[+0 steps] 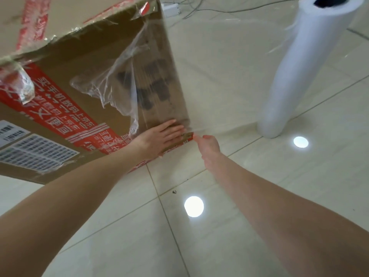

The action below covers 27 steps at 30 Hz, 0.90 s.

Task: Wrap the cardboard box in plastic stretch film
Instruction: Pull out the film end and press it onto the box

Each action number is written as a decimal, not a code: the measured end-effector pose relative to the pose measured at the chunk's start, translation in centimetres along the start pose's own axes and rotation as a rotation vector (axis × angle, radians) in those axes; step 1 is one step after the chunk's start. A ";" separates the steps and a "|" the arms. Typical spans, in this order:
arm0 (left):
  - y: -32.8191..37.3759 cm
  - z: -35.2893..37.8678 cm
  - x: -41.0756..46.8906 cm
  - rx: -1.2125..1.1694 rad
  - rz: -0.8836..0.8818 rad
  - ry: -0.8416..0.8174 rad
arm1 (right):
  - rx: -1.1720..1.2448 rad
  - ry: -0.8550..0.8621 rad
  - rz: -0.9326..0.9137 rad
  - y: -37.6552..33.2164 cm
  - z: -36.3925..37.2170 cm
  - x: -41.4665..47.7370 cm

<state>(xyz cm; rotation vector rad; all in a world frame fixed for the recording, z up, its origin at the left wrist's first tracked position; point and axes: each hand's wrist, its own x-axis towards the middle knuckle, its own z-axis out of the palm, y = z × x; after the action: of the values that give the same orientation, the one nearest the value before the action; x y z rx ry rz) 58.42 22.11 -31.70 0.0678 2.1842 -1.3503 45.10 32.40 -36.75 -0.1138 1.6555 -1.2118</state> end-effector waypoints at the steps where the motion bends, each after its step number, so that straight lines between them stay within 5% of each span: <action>1: -0.1 0.2 -0.1 -0.003 -0.011 0.000 | 0.000 0.000 0.006 0.2 0.0 -0.1; 27: 0.7 2.2 0.2 0.006 0.031 0.033 | -0.108 0.066 -0.048 1.4 -2.9 0.0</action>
<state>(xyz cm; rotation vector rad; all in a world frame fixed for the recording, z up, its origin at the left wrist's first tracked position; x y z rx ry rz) 59.42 20.55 -33.08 0.1263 2.1968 -1.3481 43.48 34.92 -37.93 -0.1832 1.7853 -1.1724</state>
